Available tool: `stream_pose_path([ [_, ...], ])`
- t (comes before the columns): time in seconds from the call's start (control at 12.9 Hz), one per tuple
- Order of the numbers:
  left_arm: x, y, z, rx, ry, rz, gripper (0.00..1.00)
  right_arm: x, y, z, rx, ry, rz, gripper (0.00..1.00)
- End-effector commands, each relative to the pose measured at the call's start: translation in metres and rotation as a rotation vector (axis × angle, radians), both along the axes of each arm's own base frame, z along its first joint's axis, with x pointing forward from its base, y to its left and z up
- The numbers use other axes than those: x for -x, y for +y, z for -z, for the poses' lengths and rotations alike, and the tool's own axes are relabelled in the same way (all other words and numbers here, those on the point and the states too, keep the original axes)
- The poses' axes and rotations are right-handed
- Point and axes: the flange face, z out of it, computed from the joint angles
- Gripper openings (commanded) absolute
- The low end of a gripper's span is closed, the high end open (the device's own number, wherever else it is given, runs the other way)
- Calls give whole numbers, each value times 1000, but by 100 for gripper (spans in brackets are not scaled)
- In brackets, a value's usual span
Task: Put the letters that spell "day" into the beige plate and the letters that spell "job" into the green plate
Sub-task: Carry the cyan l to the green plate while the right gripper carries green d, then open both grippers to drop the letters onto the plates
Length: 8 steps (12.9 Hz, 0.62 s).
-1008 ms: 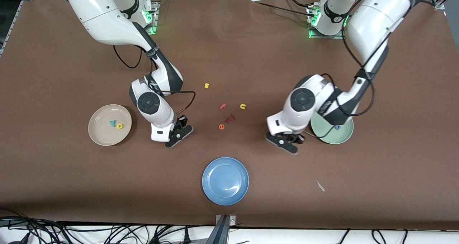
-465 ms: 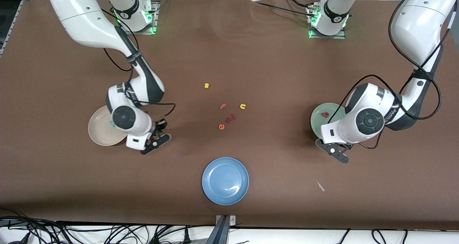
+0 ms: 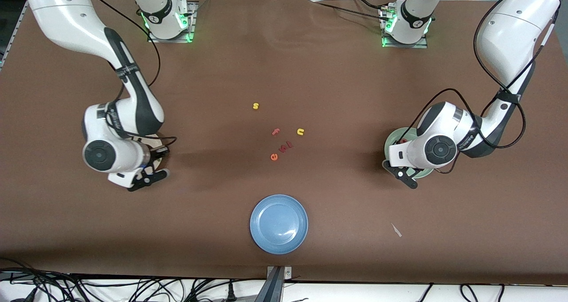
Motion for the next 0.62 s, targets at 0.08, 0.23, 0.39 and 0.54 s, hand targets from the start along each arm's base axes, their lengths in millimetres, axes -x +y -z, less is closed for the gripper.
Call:
stream_pose_path([
  [0.08, 13, 4, 8, 21, -1, 9, 0, 4, -52, 11, -1, 41, 94, 99],
  [0.23, 15, 11, 17, 55, -35, -4, 0, 3, -69, 13, -7, 43, 114, 100],
  [0.39, 16, 13, 23, 70, -44, -11, 0, 2, -55, 4, -30, 38, 123, 100],
  [0.54, 18, 12, 24, 67, -44, -19, 23, 3, -41, -2, -63, 42, 123, 100],
])
